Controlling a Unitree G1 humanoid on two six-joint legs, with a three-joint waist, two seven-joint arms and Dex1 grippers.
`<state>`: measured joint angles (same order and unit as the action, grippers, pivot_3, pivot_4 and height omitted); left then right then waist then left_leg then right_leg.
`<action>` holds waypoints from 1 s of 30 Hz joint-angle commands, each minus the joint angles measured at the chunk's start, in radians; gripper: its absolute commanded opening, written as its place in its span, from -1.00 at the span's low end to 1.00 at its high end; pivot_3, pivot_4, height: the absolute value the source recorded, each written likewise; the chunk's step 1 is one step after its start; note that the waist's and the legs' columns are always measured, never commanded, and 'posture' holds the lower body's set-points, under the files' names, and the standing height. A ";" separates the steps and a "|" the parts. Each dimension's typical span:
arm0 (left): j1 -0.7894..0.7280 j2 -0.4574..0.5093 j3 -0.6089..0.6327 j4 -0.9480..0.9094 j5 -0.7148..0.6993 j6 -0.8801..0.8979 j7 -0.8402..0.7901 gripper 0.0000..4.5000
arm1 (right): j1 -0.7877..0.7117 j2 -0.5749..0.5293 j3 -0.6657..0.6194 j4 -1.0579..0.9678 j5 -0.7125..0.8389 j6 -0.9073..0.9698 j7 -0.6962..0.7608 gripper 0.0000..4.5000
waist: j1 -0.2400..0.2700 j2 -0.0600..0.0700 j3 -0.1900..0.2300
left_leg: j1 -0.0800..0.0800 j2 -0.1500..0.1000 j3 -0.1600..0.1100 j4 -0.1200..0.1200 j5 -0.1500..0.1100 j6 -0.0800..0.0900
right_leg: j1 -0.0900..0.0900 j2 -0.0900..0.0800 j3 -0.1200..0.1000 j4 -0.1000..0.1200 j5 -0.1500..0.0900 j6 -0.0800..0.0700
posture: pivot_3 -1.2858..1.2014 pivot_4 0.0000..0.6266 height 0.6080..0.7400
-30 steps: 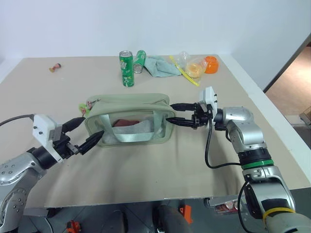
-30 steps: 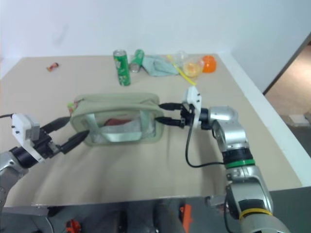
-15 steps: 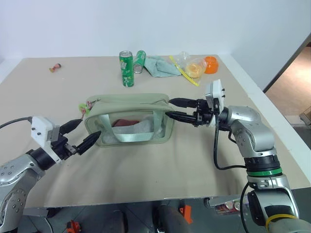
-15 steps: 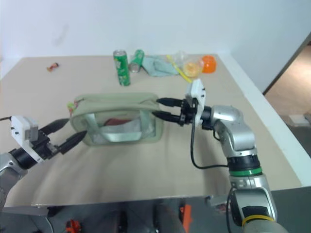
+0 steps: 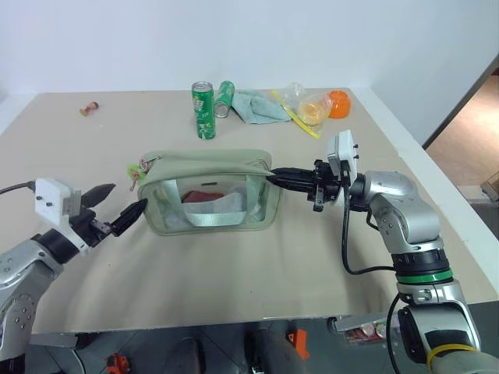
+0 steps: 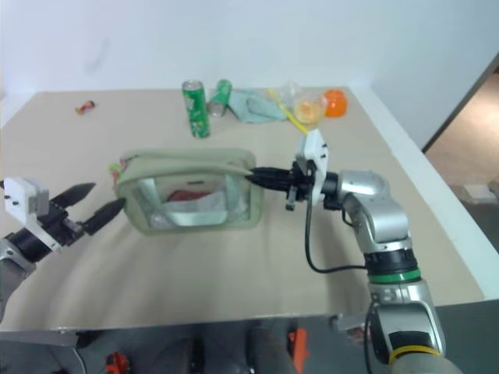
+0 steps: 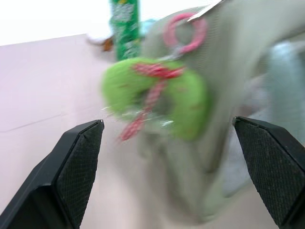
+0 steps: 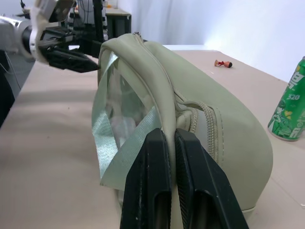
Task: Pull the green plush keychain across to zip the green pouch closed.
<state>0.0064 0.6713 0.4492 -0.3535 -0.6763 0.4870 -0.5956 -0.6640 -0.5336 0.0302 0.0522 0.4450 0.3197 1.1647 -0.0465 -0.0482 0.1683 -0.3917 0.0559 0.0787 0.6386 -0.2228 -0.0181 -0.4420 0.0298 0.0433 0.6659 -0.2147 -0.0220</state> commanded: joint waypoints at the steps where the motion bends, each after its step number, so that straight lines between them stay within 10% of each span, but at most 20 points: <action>1: -0.058 0.048 0.034 0.053 0.051 -0.043 -0.002 1.00 | 0.006 -0.022 -0.012 -0.026 -0.002 -0.022 0.010 -0.98 | 0.000 0.000 0.000 | 0.000 0.000 0.000 0.000 0.000 0.000 | 0.000 0.000 0.000 0.000 0.000 0.000 | 0.03 -0.52 1.00; 25: -0.520 0.105 -0.218 0.682 0.241 -0.332 -0.469 1.00 | 0.055 -0.061 -0.021 -0.099 -0.003 -0.033 -0.044 -0.98 | 0.004 -0.001 0.000 | -0.002 -0.002 0.000 0.001 0.000 0.000 | 0.000 -0.002 -0.001 0.000 0.000 0.002 | 0.03 -0.52 1.00; 30: -0.565 0.100 -0.224 0.709 0.223 -0.329 -0.535 0.19 | 0.075 -0.079 -0.029 -0.122 0.002 -0.026 -0.053 -1.00 | 0.004 -0.001 0.000 | -0.003 -0.002 0.000 0.001 0.000 0.000 | 0.000 -0.002 -0.001 0.000 -0.001 0.002 | 0.03 -0.52 1.00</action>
<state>-0.5326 0.7642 0.2089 0.3601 -0.4384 0.1719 -1.1109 -0.5951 -0.5930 0.0325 -0.0379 0.4446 0.2908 1.1174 -0.0425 -0.0487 0.1680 -0.3943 0.0536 0.0788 0.6391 -0.2232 -0.0184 -0.4423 0.0273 0.0425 0.6656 -0.2158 -0.0195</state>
